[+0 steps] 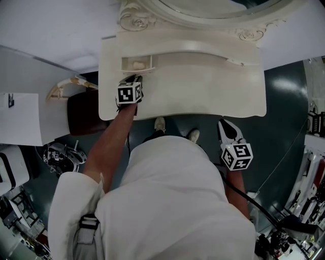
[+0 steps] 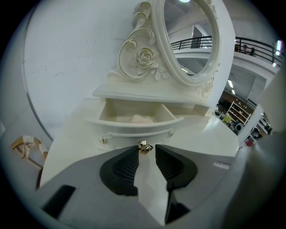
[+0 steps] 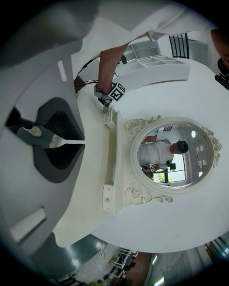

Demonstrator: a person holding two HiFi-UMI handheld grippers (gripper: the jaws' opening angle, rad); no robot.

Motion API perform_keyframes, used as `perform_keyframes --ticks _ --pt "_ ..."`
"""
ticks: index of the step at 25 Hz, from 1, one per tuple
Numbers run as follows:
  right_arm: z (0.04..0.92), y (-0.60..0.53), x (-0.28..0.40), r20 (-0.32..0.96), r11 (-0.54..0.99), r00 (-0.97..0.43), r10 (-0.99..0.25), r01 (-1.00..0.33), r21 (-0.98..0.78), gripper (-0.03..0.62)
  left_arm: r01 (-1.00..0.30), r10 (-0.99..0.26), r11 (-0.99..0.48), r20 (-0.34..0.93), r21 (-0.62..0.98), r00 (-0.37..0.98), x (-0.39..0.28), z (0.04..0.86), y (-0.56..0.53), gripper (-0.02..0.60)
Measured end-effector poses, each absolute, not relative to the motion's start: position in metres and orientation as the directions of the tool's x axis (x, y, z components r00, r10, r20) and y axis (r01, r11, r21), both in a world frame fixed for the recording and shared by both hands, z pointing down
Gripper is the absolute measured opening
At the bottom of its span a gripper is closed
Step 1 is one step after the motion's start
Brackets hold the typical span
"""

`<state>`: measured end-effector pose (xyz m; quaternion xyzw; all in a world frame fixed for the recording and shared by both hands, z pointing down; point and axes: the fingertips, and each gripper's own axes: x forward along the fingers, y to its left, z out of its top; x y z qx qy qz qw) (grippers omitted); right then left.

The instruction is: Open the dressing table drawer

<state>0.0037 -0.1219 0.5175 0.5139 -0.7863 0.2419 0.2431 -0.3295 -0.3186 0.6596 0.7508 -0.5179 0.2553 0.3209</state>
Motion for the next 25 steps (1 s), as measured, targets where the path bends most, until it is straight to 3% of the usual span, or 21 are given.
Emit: perform_keyframes --ticks 9,25 --pt "0.521 -0.122 0.006 0.623 0.4 -0.397 -0.674 -0.905 -0.144 0.028 -0.946 -0.628 -0.251 0.709 0.204 0.32 -0.328 0.65 -0.294 0.147" --pt "0.51 -0.131 0.029 0.586 0.56 -0.536 -0.608 -0.812 -0.162 0.003 -0.935 -0.661 -0.248 0.662 0.252 0.353 -0.272 0.594 -0.21 0.055"
